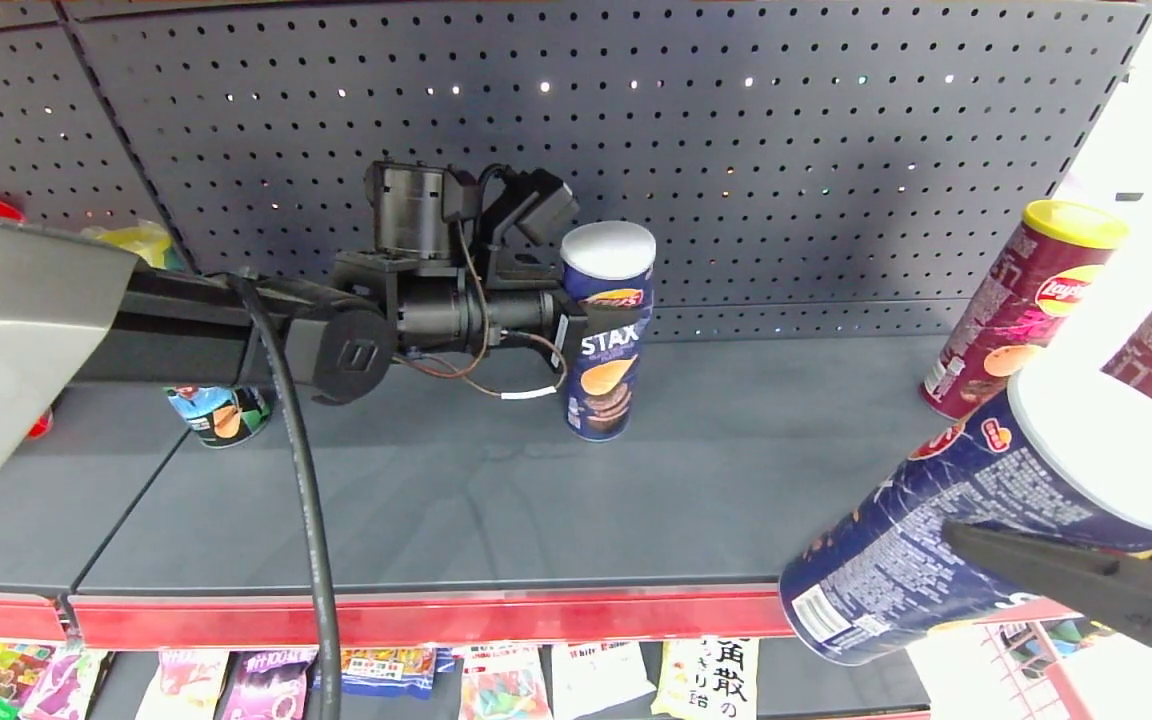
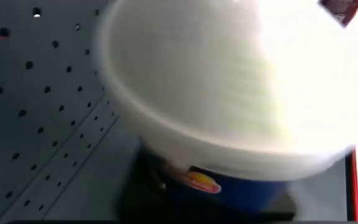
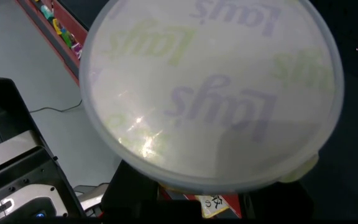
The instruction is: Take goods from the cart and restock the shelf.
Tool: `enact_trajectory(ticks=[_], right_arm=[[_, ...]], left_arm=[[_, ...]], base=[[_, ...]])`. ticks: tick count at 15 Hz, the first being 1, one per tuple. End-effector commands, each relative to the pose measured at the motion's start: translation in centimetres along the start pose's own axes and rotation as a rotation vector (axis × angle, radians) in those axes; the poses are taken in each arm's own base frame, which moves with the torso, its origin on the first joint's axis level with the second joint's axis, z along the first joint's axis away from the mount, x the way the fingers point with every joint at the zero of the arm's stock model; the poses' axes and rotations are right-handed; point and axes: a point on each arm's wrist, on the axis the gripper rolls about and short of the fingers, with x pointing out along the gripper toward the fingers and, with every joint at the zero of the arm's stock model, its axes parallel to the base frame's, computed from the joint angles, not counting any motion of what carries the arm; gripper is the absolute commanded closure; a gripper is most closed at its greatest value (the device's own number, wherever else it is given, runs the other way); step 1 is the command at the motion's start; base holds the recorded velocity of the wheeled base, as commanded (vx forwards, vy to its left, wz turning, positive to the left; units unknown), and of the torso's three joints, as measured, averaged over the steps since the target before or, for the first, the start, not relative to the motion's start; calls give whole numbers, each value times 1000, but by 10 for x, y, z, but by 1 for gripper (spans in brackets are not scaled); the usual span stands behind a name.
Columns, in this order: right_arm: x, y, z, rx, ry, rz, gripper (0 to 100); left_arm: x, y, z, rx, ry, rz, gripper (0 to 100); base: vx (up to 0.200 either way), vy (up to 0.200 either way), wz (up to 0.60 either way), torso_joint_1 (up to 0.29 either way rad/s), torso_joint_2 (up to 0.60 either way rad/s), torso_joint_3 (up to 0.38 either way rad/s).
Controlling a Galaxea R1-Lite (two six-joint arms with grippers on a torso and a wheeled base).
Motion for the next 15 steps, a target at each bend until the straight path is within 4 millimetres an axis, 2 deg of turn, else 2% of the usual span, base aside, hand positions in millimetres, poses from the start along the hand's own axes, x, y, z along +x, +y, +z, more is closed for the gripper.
enact_trajectory(ticks=[1, 3, 7, 8, 12, 15], right_arm=[[1, 0, -1, 0, 3, 1, 100], [1, 0, -1, 0, 4, 1, 100], [1, 0, -1, 0, 4, 4, 100], [1, 0, -1, 0, 5, 5, 100], [2, 0, -1, 1, 7, 5, 100], [1, 0, 0, 0, 2, 4, 100]], left_arm=[[-1, -1, 1, 0, -1, -2, 100], [-10, -5, 8, 2, -14, -24, 100], [-44, -27, 24, -9, -45, -150, 100], [-48, -30, 23, -11, -43, -161, 100], [-67, -61, 15, -23, -11, -216, 100], [-74, -66, 6, -7, 12, -219, 100]], base=[[0, 0, 0, 0, 0, 0], [0, 0, 0, 0, 0, 0], [0, 0, 0, 0, 0, 0], [0, 0, 0, 0, 0, 0], [0, 0, 0, 0, 0, 0], [0, 0, 0, 0, 0, 0]])
